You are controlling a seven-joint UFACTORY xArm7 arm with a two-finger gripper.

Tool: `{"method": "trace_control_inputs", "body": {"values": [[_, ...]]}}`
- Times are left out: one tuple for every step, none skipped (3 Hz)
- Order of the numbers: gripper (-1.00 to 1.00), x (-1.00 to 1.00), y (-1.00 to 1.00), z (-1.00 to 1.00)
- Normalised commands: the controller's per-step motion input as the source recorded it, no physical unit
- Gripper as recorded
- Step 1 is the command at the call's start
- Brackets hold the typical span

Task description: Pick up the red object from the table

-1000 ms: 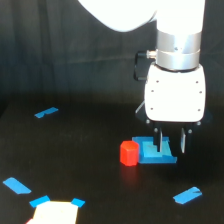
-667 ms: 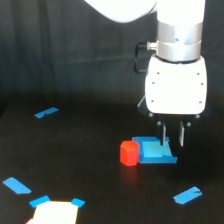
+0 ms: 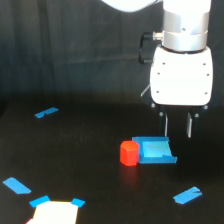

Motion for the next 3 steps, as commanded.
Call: {"method": "trace_control_inputs", "body": {"values": [[-0.07,-0.14,0.84,0.84],[0.47,0.18,0.51,0.41],[-0.61,0.84,0.53,-0.18]]}}
